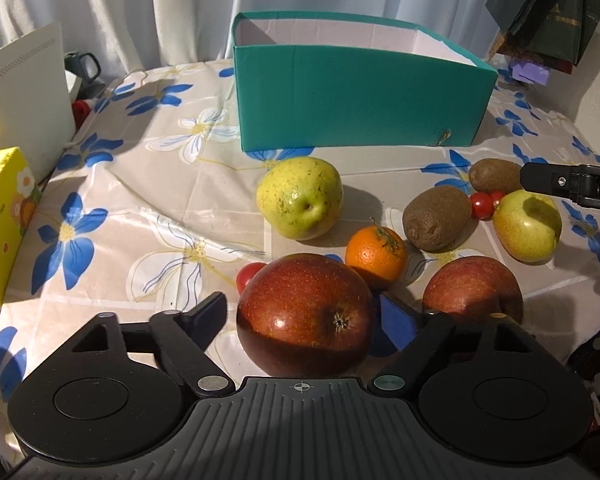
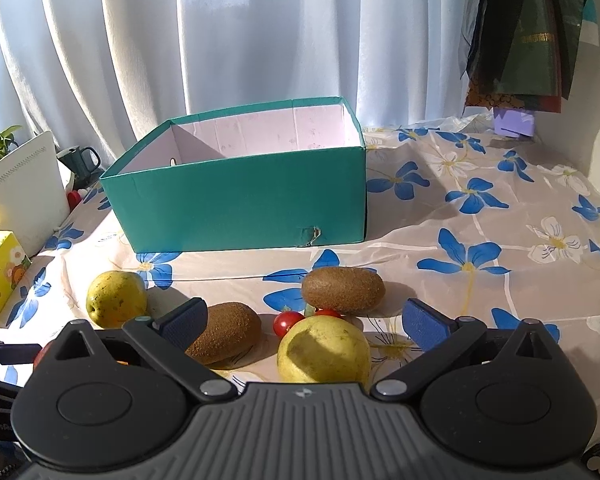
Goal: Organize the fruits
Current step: 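Grasp the red apple with the left tool while the right tool approaches the yellow pear, then close the right tool on the yellow pear and lift it while the left tool lifts the apple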
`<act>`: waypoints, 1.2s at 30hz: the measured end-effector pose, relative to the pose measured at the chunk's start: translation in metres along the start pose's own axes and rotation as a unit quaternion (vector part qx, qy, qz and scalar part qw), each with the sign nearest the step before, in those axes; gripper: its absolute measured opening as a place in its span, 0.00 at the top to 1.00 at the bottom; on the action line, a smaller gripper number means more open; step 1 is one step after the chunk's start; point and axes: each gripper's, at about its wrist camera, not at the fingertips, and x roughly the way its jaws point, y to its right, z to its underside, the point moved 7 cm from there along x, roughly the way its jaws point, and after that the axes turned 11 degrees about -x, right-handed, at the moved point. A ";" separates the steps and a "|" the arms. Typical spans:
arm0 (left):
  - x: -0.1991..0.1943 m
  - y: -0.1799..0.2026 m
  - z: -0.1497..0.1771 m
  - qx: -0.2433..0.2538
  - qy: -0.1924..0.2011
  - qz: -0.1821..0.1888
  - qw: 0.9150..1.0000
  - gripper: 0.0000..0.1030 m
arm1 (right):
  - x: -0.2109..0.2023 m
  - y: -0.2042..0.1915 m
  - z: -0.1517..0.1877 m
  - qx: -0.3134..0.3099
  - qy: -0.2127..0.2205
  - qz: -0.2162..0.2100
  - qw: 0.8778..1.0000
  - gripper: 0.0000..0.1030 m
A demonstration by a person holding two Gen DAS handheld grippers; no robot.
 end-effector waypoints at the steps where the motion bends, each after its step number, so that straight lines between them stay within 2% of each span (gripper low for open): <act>1: 0.003 -0.001 0.001 -0.004 -0.007 -0.001 1.000 0.21 | 0.000 0.001 0.000 0.000 -0.001 0.001 1.000 0.00; 12: 0.011 0.002 0.003 0.003 -0.009 -0.003 1.000 0.25 | 0.010 0.000 0.007 -0.017 -0.024 0.000 1.000 0.00; 14: 0.009 0.001 0.003 -0.002 -0.014 0.000 1.000 0.25 | 0.013 0.000 0.009 -0.023 -0.035 0.005 0.999 0.00; 20: -0.008 -0.002 -0.005 -0.004 0.002 -0.004 1.000 0.25 | 0.024 0.000 0.014 -0.027 -0.058 0.009 0.998 0.01; 22: -0.012 -0.001 -0.009 -0.006 0.007 0.000 1.000 0.25 | 0.029 -0.002 0.016 -0.036 -0.065 0.012 0.997 0.09; 26: -0.019 0.003 -0.018 -0.006 0.018 0.006 1.000 0.25 | 0.040 -0.003 0.022 -0.038 -0.082 0.013 0.996 0.17; 27: -0.020 0.004 -0.021 -0.004 0.020 0.006 1.000 0.25 | 0.042 -0.003 0.023 -0.035 -0.087 0.011 0.995 0.23; 31: -0.020 0.009 -0.029 -0.003 0.026 0.002 1.000 0.25 | 0.050 -0.003 0.029 -0.036 -0.106 0.005 0.994 0.35; 33: -0.021 0.010 -0.033 -0.004 0.027 0.001 1.000 0.25 | 0.052 -0.003 0.030 -0.037 -0.108 0.005 0.993 0.40; 36: -0.022 0.015 -0.041 -0.007 0.028 0.006 1.000 0.25 | 0.053 -0.003 0.031 -0.041 -0.106 0.002 0.994 0.40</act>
